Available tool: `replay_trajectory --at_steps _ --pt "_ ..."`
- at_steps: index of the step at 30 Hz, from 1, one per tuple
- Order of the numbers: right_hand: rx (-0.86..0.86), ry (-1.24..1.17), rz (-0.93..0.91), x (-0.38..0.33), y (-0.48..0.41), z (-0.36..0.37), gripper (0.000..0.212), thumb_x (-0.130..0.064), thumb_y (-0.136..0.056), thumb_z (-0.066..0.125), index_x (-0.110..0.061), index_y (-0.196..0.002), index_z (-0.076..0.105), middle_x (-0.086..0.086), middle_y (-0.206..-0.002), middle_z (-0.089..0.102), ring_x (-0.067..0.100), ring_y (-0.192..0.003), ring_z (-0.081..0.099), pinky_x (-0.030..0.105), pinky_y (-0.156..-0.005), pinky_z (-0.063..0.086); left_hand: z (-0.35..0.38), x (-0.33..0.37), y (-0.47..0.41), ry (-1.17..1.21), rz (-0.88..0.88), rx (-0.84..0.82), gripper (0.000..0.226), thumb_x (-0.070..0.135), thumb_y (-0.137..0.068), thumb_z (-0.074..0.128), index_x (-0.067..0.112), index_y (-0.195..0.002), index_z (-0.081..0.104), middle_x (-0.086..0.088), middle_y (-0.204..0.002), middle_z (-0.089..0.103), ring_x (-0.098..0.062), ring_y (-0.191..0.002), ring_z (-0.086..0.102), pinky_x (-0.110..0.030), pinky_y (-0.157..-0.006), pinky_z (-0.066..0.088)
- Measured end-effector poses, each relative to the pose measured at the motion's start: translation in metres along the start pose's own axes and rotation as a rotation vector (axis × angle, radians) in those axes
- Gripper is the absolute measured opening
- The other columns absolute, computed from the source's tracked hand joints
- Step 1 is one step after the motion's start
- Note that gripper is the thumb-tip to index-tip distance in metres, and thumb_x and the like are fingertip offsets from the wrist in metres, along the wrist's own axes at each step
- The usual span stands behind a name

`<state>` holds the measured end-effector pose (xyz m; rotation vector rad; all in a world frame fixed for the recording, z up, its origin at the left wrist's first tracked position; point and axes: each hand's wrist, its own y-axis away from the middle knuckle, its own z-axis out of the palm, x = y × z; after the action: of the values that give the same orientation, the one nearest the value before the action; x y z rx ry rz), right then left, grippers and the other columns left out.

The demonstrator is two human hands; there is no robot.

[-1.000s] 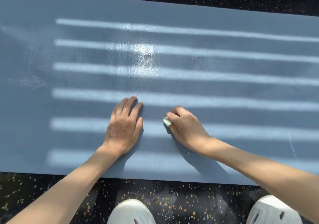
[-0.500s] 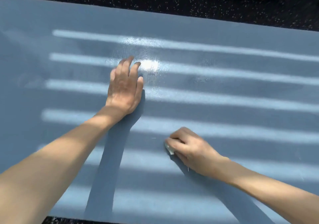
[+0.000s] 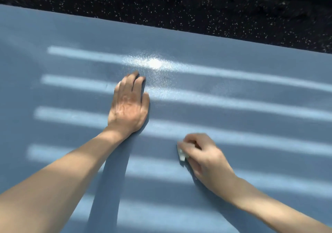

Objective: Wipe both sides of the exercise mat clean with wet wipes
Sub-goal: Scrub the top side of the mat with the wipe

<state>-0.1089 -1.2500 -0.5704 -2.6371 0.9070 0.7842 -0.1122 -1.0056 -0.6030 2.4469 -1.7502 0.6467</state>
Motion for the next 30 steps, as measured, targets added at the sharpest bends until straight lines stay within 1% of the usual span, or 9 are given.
replay_trajectory --at_steps 4,6,8,11,13,16,22,26,30 --pt "-0.028 0.055 -0.039 0.018 -0.020 -0.002 0.030 -0.017 -0.091 0.041 -0.014 -0.102 0.068 -0.001 -0.103 0.055 0.015 -0.090 0.053 0.031 -0.075 0.052 -0.002 0.002 -0.001 0.009 -0.021 -0.025 0.044 0.023 -0.095 0.038 0.000 -0.131 0.050 -0.020 -0.141 0.045 -0.037 -0.129 0.039 -0.047 -0.112 0.028" --pt "0.117 0.086 0.036 0.030 -0.050 -0.001 0.028 -0.021 -0.088 0.042 -0.016 -0.087 0.070 -0.001 -0.093 0.057 0.012 -0.082 0.051 0.026 -0.069 0.048 -0.003 0.003 -0.002 0.009 -0.029 -0.035 0.045 0.024 -0.095 0.038 0.001 -0.131 0.050 -0.019 -0.141 0.045 -0.037 -0.130 0.038 -0.047 -0.112 0.028" --pt "0.096 0.075 0.097 0.025 -0.052 0.003 0.025 -0.028 -0.088 0.046 -0.018 -0.075 0.064 -0.006 -0.083 0.054 0.006 -0.077 0.046 0.022 -0.067 0.041 -0.003 0.004 -0.002 0.010 -0.038 -0.044 0.044 0.024 -0.094 0.038 0.001 -0.131 0.050 -0.019 -0.141 0.045 -0.037 -0.130 0.038 -0.046 -0.111 0.027" --pt "0.012 0.128 -0.127 0.022 -0.041 0.006 0.038 -0.048 -0.090 0.036 -0.022 -0.089 0.065 -0.015 -0.089 0.052 0.005 -0.082 0.048 0.012 -0.071 0.038 -0.004 0.004 -0.004 0.001 -0.043 -0.052 0.044 0.024 -0.093 0.039 0.001 -0.130 0.050 -0.018 -0.141 0.045 -0.037 -0.129 0.039 -0.047 -0.111 0.029" --pt "0.000 0.008 -0.010 0.029 -0.065 -0.006 0.024 -0.026 -0.091 0.044 -0.018 -0.085 0.067 -0.009 -0.087 0.057 0.014 -0.083 0.054 0.023 -0.071 0.041 -0.005 0.005 -0.005 -0.003 -0.049 -0.056 0.043 0.023 -0.093 0.041 0.002 -0.129 0.051 -0.018 -0.141 0.045 -0.037 -0.129 0.040 -0.047 -0.110 0.030" --pt "0.208 0.041 0.007 0.046 -0.106 -0.011 0.020 -0.001 -0.084 0.048 0.001 -0.094 0.066 0.011 -0.084 0.060 0.033 -0.075 0.055 0.036 -0.068 0.046 -0.005 0.005 -0.004 -0.001 -0.059 -0.059 0.042 0.022 -0.093 0.042 0.002 -0.129 0.051 -0.017 -0.141 0.045 -0.037 -0.130 0.039 -0.046 -0.111 0.029" --pt "-0.037 -0.064 -0.136 0.031 -0.078 -0.013 0.014 -0.011 -0.081 0.051 -0.010 -0.081 0.066 0.004 -0.083 0.059 0.024 -0.078 0.054 0.032 -0.068 0.047 -0.006 0.003 -0.006 -0.060 0.019 -0.127 0.052 0.031 -0.091 0.039 0.008 -0.138 0.047 -0.013 -0.148 0.042 -0.038 -0.135 0.035 -0.047 -0.113 0.022" --pt "0.197 -0.036 -0.022 0.050 -0.127 -0.011 0.014 -0.012 -0.087 0.050 -0.011 -0.090 0.064 0.007 -0.084 0.060 0.031 -0.077 0.056 0.033 -0.070 0.043 -0.004 0.002 -0.006 -0.089 0.104 -0.209 0.055 0.037 -0.091 0.039 0.021 -0.143 0.043 -0.006 -0.154 0.038 -0.036 -0.143 0.029 -0.045 -0.116 0.014" --pt "-0.039 -0.063 -0.179 0.027 -0.092 -0.008 0.009 -0.001 -0.080 0.057 -0.006 -0.081 0.065 0.008 -0.080 0.060 0.026 -0.074 0.054 0.032 -0.068 0.046 -0.004 0.002 -0.007 -0.069 0.074 -0.214 0.054 0.037 -0.091 0.039 0.025 -0.142 0.045 -0.003 -0.155 0.039 -0.033 -0.143 0.030 -0.043 -0.116 0.014"
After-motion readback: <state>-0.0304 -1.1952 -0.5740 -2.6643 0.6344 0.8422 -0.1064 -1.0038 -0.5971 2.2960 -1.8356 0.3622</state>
